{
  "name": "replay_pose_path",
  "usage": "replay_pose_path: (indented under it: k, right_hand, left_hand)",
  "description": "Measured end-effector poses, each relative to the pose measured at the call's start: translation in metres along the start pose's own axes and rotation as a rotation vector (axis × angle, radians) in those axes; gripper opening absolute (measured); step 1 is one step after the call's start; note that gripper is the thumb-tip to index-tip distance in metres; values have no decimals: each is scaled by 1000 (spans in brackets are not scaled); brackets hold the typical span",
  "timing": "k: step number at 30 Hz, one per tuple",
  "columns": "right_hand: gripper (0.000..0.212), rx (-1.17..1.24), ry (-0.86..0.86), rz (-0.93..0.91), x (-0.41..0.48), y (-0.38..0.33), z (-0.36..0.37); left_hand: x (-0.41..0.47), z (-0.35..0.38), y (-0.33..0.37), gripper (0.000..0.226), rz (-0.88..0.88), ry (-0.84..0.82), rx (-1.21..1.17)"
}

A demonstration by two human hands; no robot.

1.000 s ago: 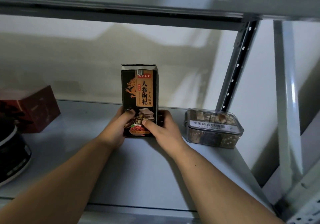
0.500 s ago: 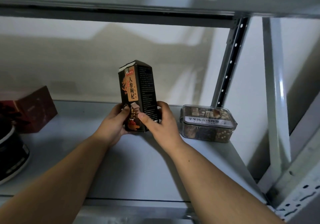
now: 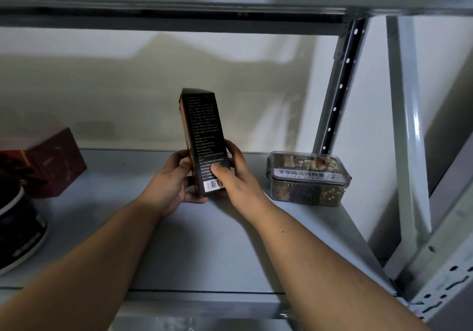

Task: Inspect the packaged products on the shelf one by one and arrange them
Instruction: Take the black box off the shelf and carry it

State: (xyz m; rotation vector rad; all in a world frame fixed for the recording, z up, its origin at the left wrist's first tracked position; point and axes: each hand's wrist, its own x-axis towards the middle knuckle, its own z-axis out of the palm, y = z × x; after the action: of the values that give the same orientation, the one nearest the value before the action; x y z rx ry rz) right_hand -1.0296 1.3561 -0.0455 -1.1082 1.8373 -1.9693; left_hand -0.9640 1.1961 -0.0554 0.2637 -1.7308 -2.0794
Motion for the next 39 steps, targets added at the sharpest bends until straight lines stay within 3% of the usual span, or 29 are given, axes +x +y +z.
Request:
replay_pose_path:
  k: [8,15,17,21,23,27,32,35,39]
  right_hand:
    - [66,98,-48,11,0,4,-4]
    - [80,91,-101,12,1,10,-7]
    - [75,130,-99,46,4,12,-7]
    - [45,337,-18,115,10,12,-1]
    - [41,466,34,185,10,9,0]
    - [58,498,119,402,11,-2,-1]
    - [66,418,174,272,13,7,-2]
    - [49,395,156,280,12,5,-1]
    - [37,358,178,305,14,8,-1]
  left_hand:
    - [0,-5,1,37,64,-49,-114]
    - [-1,-8,3,41,105,-75,-122]
    - [-2,-10,5,43,123,-61,-113]
    - [-3,-10,9,76,136,-91,-161]
    - [-4,-7,9,70,124,-132,-184]
    - [-7,-8,10,59,61,-206,-187]
    - [-7,-9,9,17,-9,-158,-222]
    - [-5,-11,10,20,-13,-94,-230]
    - [-3,-17,9,31,-99,-133,-270]
